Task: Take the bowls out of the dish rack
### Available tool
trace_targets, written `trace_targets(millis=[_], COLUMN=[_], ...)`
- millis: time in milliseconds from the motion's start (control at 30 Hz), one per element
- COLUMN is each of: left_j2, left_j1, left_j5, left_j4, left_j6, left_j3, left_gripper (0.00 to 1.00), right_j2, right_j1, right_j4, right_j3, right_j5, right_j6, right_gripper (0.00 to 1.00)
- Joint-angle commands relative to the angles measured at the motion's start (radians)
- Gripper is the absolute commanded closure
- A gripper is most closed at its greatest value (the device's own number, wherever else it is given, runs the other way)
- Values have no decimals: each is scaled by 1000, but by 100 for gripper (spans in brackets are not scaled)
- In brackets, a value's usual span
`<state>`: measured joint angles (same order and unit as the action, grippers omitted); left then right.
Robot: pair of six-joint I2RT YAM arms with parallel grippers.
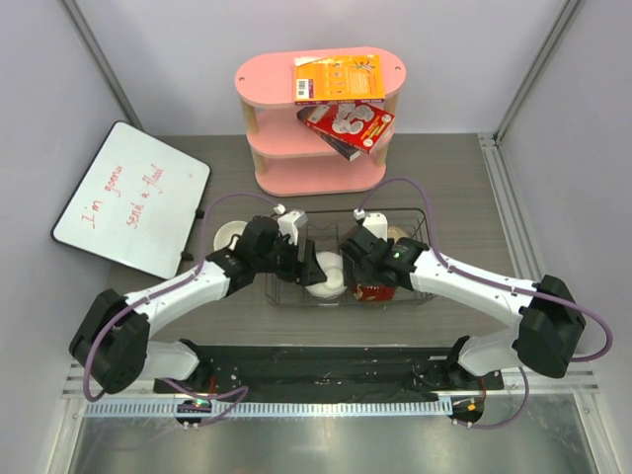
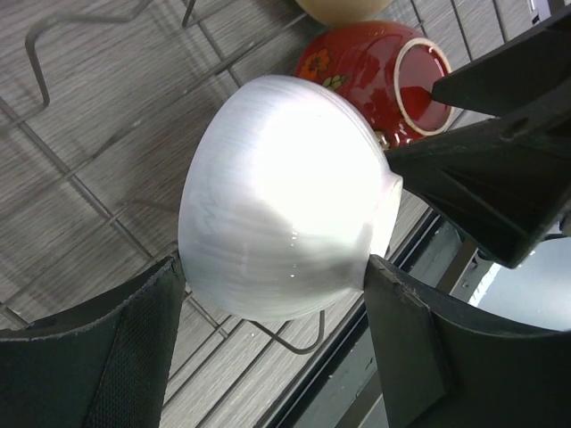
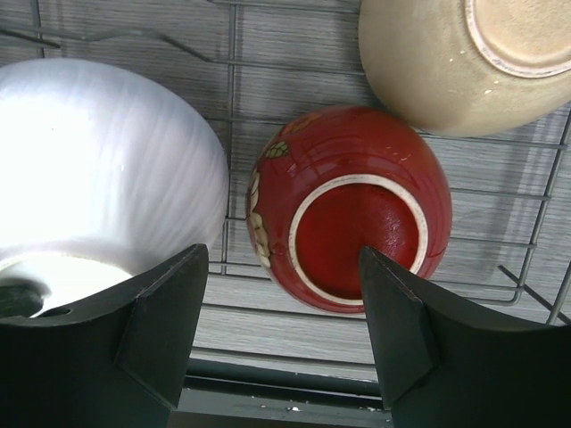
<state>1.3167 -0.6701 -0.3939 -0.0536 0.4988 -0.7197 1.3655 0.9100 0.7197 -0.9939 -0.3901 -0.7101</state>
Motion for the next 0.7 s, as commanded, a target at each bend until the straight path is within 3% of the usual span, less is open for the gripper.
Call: trace_targets(millis=[0, 300, 667], left_j2=[-57, -102, -230], left_j1=[-16, -14, -16], left_j5=[-56, -36, 171], left_j4=[0, 2, -241], left_j6=[-16, -8, -78], left_j3=[-47, -64, -227], left_gripper=[100, 100, 100], right_j2=[-40, -85, -178], right_j1=[1, 0, -8], right_j4=[-48, -16, 57], right_j3=[-26, -41, -107], right_j5=[8, -23, -96], right_j6=[-34, -40, -54], right_gripper=[25, 25, 25])
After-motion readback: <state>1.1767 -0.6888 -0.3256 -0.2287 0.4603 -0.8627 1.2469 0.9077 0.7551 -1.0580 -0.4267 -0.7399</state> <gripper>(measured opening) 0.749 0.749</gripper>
